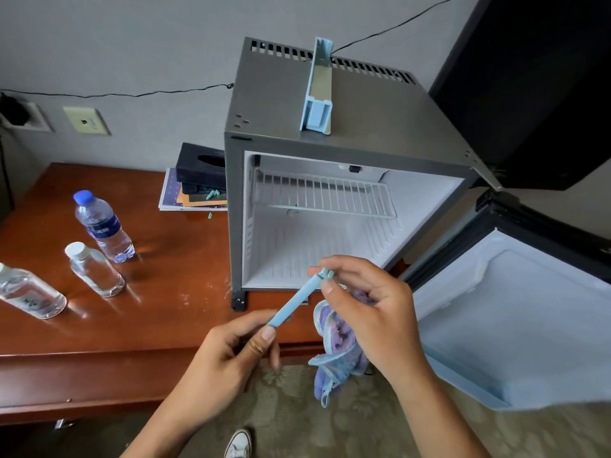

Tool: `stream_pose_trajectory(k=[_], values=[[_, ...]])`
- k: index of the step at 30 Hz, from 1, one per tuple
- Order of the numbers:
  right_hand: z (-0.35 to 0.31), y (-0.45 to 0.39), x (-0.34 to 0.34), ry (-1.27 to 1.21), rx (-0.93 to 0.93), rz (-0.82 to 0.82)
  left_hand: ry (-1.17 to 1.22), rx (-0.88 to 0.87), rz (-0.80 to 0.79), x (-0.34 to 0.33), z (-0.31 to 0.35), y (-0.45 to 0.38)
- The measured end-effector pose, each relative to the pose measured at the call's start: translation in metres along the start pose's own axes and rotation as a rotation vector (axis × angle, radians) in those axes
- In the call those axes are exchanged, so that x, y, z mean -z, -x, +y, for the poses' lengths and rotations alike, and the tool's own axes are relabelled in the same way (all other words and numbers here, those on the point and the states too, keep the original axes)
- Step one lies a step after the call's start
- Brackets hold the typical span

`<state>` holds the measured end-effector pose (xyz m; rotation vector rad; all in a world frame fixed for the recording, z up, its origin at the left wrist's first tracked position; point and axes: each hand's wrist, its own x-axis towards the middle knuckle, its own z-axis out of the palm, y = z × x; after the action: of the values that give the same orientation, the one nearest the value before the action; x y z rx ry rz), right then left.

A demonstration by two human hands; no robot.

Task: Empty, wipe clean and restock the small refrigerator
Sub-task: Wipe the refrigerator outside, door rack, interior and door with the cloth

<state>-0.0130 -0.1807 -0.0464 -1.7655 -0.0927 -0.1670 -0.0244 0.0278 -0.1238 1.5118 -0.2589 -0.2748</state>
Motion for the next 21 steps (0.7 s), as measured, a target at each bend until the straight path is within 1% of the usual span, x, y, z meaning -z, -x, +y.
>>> stream_pose_trajectory(k=[5,9,12,14,18,21], values=[[-0.001,-0.003,0.005,0.016,-0.035,0.049,-0.035,-0.001,0.010,-0.002,0.005,0.002],[0.001,-0.008,0.008,0.158,-0.045,0.047,-0.054,-0.010,0.015,-0.004,0.010,0.004],[0.003,-0.010,0.012,0.212,-0.042,0.015,-0.093,-0.018,0.033,-0.003,0.013,0.005],[0.002,-0.010,0.014,0.230,-0.021,-0.020,-0.157,-0.037,0.054,-0.003,0.014,0.006],[0.002,-0.012,0.016,0.350,0.060,-0.057,-0.305,-0.066,0.095,-0.001,0.017,0.006],[0.002,-0.014,0.015,0.442,0.134,-0.039,-0.403,-0.057,0.109,0.000,0.017,0.006]])
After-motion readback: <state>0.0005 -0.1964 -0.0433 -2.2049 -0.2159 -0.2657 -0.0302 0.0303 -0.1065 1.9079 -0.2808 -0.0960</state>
